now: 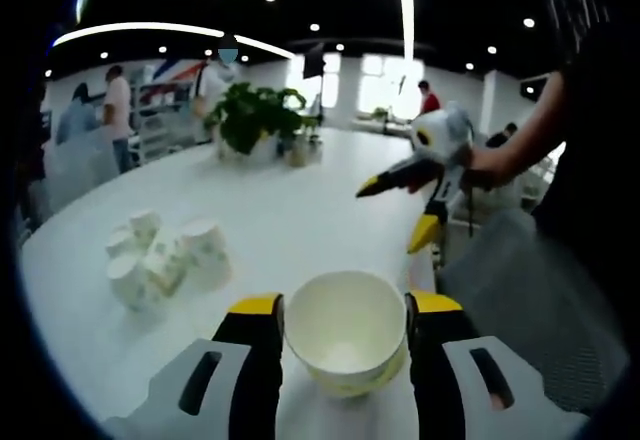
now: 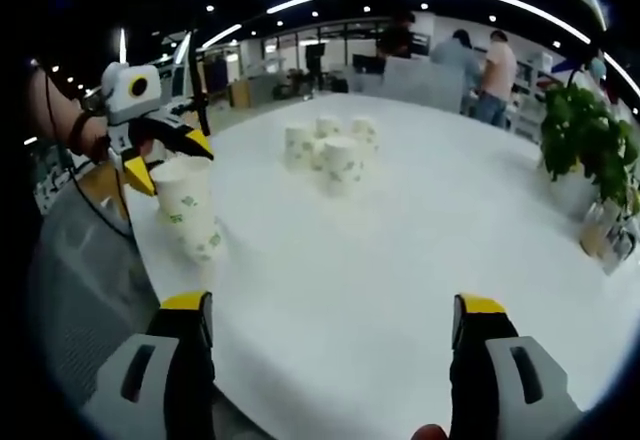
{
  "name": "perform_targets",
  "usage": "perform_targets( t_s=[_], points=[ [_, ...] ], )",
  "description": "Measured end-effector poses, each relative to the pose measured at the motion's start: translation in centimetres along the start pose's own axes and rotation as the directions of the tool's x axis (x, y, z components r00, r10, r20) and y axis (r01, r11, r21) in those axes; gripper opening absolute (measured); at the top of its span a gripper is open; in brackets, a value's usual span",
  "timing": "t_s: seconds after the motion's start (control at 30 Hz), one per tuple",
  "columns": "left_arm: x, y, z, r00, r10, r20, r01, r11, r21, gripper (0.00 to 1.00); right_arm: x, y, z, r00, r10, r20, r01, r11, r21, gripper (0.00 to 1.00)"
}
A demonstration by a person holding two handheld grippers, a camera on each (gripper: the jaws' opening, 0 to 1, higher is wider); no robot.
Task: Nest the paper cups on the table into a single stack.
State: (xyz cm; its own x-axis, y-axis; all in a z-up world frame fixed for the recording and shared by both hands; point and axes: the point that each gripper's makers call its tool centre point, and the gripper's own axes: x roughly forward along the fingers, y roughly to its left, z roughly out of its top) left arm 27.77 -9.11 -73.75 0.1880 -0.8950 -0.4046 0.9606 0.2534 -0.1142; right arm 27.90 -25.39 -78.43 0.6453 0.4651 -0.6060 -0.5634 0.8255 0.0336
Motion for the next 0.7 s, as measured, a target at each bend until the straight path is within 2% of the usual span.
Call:
perform_targets(
  t_s=[0.7],
  points=[
    [0.20,-0.48,-0.63,1.000,-0.018,-0.017,0.017,1.000,-0.020,0.49,0.19,0.14,-0.13,1.000,0.002,0.003,-0.002,1.000,0.012,0.98]
  ],
)
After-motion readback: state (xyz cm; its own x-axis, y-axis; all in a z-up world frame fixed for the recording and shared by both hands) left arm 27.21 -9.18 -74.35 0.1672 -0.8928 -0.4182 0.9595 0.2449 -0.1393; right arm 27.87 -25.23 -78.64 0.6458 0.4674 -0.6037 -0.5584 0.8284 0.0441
